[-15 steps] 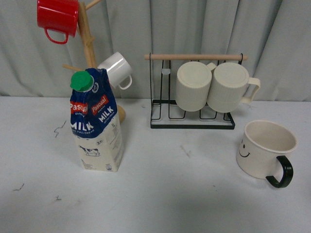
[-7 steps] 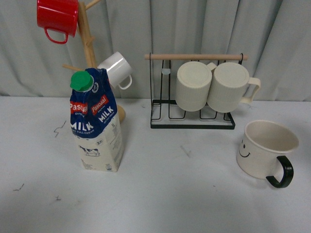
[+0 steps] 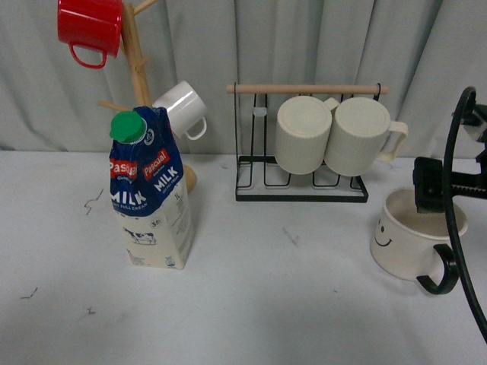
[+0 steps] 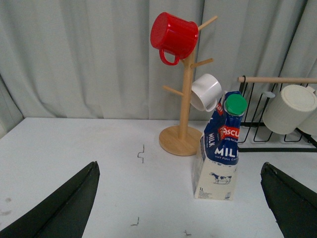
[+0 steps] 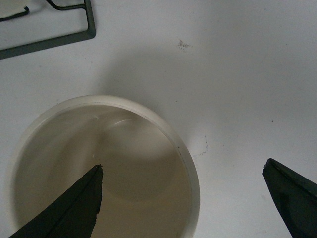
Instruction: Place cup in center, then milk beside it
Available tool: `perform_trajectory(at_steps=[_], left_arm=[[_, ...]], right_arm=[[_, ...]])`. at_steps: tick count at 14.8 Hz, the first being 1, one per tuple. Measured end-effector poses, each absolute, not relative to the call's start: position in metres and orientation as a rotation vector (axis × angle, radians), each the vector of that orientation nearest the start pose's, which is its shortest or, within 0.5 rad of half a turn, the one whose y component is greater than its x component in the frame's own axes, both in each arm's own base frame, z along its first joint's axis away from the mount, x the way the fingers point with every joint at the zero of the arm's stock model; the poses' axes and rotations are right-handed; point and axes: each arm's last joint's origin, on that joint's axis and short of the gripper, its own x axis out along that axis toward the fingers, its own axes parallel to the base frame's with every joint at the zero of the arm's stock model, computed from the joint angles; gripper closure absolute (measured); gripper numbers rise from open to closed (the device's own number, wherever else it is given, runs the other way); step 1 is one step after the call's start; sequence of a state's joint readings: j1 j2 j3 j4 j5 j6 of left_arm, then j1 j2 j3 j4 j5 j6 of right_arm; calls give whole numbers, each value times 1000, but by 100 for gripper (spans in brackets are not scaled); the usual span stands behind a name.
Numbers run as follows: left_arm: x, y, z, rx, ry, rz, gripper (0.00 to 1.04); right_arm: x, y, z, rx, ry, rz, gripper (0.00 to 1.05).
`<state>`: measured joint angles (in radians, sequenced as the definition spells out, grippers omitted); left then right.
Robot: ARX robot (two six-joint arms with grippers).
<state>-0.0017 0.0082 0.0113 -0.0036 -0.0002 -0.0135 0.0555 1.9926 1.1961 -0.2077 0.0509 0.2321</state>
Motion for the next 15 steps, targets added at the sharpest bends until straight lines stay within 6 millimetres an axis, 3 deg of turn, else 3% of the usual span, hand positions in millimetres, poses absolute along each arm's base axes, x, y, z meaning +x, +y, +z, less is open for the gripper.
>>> perform_trajectory(at_steps=[3, 10, 11, 15], left_arm=[[98, 0, 166, -14, 1, -2, 7], [98, 0, 166, -14, 1, -2, 7], [98, 0, 166, -14, 1, -2, 7], [98, 0, 166, -14, 1, -2, 7]], right_arm=[[404, 24, 112, 134, 1026, -148, 7], [406, 24, 109, 129, 1035, -160, 97], [400, 24, 116, 136, 1026, -151, 101], [378, 35, 144, 194, 1004, -77, 101]])
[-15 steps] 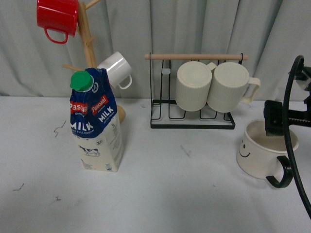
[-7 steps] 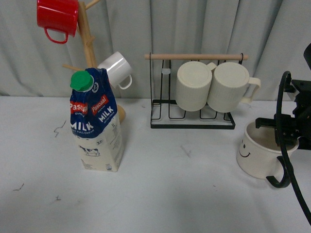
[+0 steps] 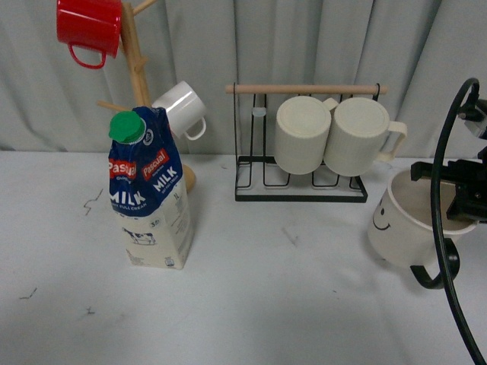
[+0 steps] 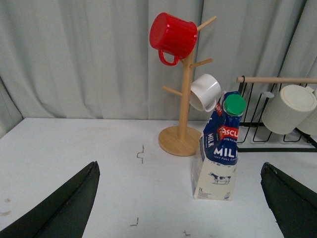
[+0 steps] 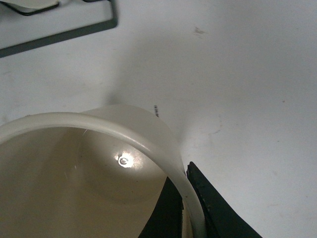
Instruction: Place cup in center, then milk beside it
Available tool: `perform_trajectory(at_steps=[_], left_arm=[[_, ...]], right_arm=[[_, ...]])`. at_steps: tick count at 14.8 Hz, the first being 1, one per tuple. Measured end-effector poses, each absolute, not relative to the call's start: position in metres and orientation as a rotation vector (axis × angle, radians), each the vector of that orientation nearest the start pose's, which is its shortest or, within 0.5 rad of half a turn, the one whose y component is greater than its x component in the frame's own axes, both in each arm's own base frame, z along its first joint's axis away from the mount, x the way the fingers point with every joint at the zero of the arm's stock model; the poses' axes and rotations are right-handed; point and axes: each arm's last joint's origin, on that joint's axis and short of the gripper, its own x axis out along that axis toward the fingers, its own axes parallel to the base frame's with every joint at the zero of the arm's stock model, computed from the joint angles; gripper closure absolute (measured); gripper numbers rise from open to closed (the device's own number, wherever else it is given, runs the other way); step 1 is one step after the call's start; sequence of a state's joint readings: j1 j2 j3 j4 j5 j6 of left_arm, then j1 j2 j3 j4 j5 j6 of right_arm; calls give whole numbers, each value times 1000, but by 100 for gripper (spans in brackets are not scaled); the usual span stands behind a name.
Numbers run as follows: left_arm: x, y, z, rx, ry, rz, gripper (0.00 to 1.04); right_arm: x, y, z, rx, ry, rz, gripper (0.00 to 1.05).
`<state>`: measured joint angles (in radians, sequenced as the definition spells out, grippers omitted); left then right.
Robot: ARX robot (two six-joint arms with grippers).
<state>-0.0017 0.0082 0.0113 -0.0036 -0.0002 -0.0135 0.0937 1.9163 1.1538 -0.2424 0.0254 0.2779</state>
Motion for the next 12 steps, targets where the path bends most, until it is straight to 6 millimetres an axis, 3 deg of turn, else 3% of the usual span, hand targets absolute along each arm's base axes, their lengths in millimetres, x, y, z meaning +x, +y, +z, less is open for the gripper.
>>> perform_trajectory(at_steps=[2, 6, 12], left_arm=[[98, 0, 166, -14, 1, -2, 7], [98, 0, 166, -14, 1, -2, 7], [98, 0, 166, -14, 1, -2, 7]], right_arm=[[371, 56, 156, 201, 985, -17, 101], [362, 109, 158, 176, 999, 93, 101], [373, 129, 138, 168, 1041, 70, 101]])
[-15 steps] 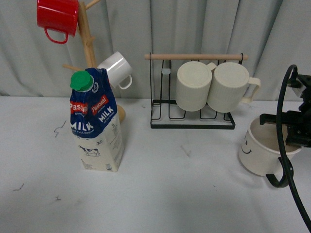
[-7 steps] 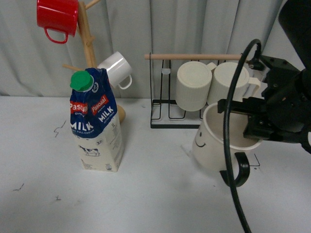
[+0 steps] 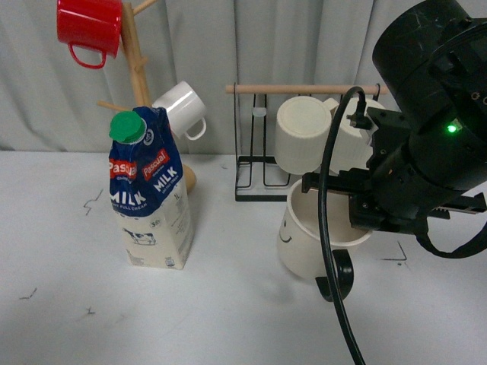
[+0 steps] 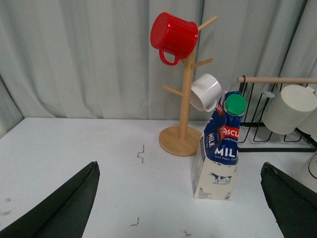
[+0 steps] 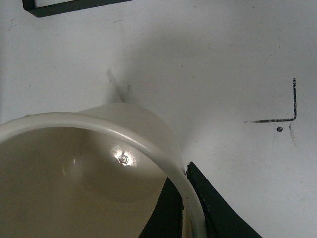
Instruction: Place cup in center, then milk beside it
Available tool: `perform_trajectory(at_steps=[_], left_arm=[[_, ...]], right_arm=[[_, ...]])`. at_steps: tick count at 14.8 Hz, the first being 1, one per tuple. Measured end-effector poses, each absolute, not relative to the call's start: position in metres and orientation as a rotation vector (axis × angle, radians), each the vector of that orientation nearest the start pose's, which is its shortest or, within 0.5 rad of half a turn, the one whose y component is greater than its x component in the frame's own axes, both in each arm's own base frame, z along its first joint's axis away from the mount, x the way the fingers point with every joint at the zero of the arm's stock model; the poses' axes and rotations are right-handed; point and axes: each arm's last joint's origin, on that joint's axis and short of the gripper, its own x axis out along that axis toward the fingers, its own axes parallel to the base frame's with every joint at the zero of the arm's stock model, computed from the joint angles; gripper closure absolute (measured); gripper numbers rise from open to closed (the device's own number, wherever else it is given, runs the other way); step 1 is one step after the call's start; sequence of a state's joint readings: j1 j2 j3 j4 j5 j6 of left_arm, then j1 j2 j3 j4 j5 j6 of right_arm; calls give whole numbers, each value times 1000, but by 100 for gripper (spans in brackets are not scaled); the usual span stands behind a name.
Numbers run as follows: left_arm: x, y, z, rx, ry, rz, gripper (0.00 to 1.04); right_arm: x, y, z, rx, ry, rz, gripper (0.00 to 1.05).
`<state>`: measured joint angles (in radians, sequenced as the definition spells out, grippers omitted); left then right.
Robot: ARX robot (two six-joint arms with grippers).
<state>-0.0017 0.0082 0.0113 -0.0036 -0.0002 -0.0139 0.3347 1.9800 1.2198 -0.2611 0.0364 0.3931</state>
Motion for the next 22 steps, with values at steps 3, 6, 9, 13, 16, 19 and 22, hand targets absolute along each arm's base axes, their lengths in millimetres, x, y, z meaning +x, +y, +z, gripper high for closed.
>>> perform_trajectory(at_steps=[3, 6, 9, 13, 16, 19, 22], left_arm=[[98, 0, 166, -14, 1, -2, 7], [98, 0, 166, -14, 1, -2, 7], [98, 0, 166, -14, 1, -2, 7], [98, 0, 166, -14, 1, -2, 7], [98, 0, 166, -14, 1, -2, 7], [98, 0, 166, -14, 1, -2, 7], [98, 0, 166, -14, 0, -1, 7]], right_arm=[[384, 131, 130, 158, 1046, 37, 101], [390, 133, 121, 152, 1062, 24, 101], [395, 134, 117, 161, 1066, 10, 91], [395, 132, 121, 188, 1031, 0, 37], [377, 126, 145, 217, 944, 24, 9], [339, 119, 208, 262, 541, 79, 7], [277, 92, 231, 137, -2, 32, 29]])
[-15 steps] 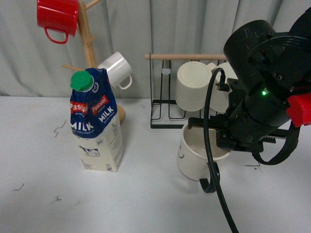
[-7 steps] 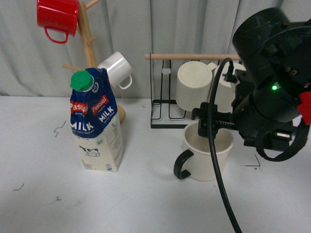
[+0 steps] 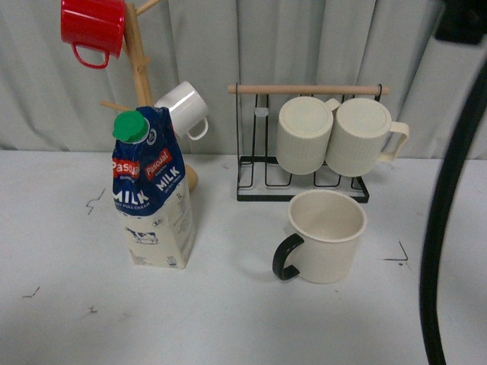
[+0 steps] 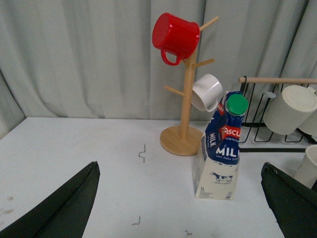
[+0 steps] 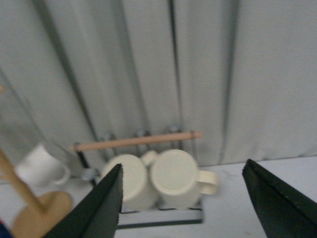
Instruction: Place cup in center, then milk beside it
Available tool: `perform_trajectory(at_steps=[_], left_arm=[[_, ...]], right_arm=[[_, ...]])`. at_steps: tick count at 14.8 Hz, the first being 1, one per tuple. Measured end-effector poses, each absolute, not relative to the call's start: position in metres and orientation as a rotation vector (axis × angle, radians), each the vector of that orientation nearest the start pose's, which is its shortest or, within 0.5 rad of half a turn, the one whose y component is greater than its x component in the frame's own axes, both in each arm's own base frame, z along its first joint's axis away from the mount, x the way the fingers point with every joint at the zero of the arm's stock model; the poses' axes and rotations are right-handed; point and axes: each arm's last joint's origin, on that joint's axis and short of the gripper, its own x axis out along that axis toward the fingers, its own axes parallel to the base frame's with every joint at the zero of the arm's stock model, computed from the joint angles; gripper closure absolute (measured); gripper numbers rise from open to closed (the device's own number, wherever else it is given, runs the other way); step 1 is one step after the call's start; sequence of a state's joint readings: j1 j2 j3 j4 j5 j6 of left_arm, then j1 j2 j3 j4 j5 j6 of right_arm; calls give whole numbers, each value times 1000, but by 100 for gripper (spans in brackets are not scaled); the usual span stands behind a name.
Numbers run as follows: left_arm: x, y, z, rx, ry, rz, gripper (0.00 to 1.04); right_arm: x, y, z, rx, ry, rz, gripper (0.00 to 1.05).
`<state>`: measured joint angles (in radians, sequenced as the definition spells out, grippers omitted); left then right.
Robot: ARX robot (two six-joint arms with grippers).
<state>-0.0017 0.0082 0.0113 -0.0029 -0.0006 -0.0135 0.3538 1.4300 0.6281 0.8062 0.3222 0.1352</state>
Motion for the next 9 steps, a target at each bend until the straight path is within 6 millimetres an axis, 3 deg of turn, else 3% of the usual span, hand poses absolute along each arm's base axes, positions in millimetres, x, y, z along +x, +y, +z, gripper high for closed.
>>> perform_trajectory(at_steps=[2, 5, 6, 9], left_arm=[[98, 0, 166, -14, 1, -1, 7], [98, 0, 166, -14, 1, 0, 7], [98, 0, 166, -14, 0, -1, 7], [98, 0, 166, -14, 0, 0, 7]], right_arm=[[248, 61, 201, 33, 32, -19, 55], [211, 36, 194, 14, -4, 0, 97], [200, 29, 186, 2, 20, -7, 103], [177, 18, 182, 6, 1, -1, 103]])
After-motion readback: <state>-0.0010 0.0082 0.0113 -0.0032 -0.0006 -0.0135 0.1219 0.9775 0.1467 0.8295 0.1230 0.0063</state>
